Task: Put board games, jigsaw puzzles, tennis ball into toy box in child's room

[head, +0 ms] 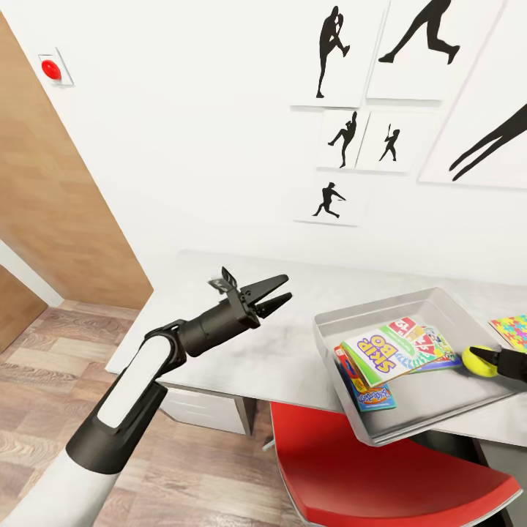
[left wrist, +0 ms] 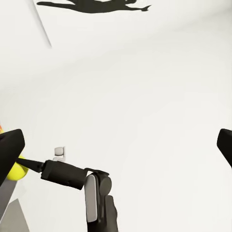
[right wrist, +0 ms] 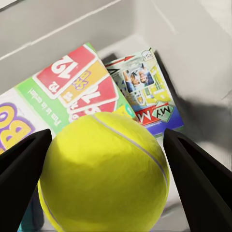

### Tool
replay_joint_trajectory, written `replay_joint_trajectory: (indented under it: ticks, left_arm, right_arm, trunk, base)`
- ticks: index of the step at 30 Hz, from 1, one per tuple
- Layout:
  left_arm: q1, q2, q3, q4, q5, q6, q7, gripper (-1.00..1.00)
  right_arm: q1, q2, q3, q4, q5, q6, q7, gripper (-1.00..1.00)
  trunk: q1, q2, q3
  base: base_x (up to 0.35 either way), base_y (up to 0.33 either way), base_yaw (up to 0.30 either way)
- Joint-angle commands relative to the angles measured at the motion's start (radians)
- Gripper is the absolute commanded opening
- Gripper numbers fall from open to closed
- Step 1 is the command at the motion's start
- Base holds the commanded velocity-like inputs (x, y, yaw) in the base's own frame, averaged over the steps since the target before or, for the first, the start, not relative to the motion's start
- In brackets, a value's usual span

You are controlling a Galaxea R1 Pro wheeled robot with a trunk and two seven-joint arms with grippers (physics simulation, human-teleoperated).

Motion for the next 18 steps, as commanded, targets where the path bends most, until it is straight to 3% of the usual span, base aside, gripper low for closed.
replay_joint_trajectory:
  ticks: [1,8,18]
  left_arm:
    - [-0.001,0.001,-0.001,0.0,0.004,0.002,-0.001,1.0]
    - [0.002,0.016,0.003,0.0,0.004,0.002,-0.005,1.0]
    - [0.003,0.021,0.004,0.0,0.004,0.002,-0.005,1.0]
  right_arm:
    - [-0.001,0.0,-0.001,-0.001,0.011,0.004,0.011,-1.0]
    - [-0.002,0.006,0.072,0.0,0.106,0.004,0.01,-1.0]
    - [-0.002,0.008,0.095,0.0,0.146,0.004,0.01,-1.0]
  trunk:
    - [0.001,-0.002,-0.002]
    - [0.001,-0.002,-0.002]
    - [0.001,-0.002,-0.002]
  base:
    - [0.0,0.0,0.0]
    - [0.0,0.0,0.0]
    - [0.0,0.0,0.0]
